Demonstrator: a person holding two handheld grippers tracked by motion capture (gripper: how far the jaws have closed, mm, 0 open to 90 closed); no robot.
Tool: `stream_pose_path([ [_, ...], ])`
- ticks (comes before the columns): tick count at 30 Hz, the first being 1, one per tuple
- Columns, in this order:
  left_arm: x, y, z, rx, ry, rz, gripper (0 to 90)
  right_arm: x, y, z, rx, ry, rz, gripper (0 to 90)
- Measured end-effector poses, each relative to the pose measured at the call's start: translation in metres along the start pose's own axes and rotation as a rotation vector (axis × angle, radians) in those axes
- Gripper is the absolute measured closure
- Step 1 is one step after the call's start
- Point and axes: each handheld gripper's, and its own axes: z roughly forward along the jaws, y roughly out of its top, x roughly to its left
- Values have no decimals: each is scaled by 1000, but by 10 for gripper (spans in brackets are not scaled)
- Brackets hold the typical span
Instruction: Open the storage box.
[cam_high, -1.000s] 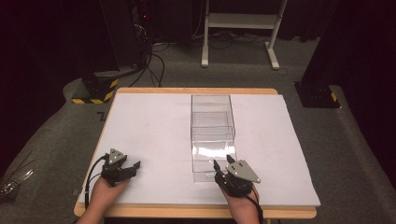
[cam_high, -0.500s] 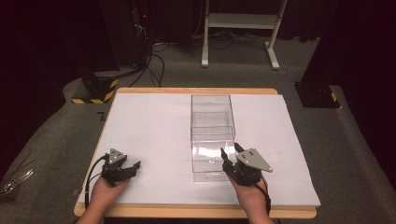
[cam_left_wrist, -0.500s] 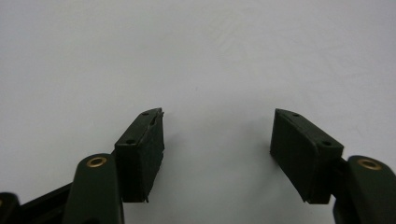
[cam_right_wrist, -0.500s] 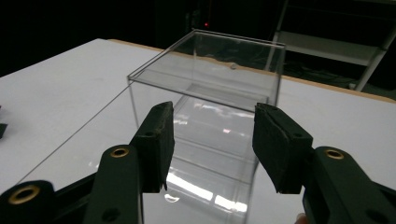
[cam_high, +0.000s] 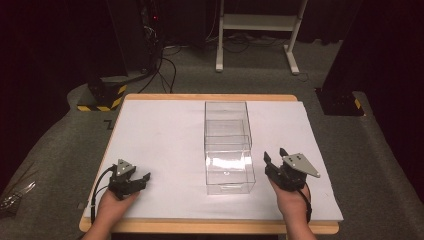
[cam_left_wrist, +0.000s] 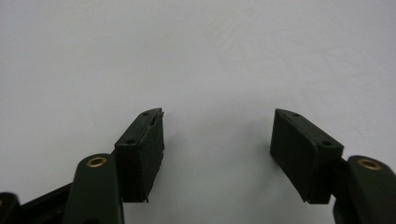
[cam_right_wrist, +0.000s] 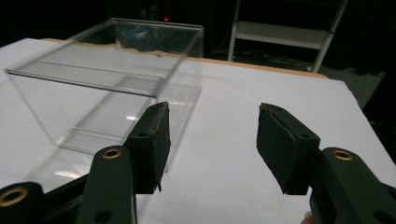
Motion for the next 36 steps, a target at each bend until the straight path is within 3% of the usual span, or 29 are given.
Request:
stream_pose_path([
  [1, 0, 0, 0, 0, 0, 0, 352, -9, -5, 2, 16, -19, 10, 444],
  [7, 0, 0, 0, 1, 1, 3, 352, -31, -22, 8, 65, -52, 30, 439],
  [16, 0, 0, 0, 1, 2, 3, 352, -53, -53, 20, 151, -73, 50, 425],
  [26, 0, 0, 0, 0, 3, 3, 352, -58, -72, 32, 250, -57, 42, 386],
  [28, 0, 0, 0, 1, 2, 3, 352, -57, -72, 34, 280, -53, 53, 378],
  [32, 0, 0, 0, 0, 2, 2, 352, -56, -73, 42, 350, -50, 26, 369],
  [36, 0, 0, 0, 0, 3, 3, 352, -56, -73, 43, 357, -49, 19, 368],
])
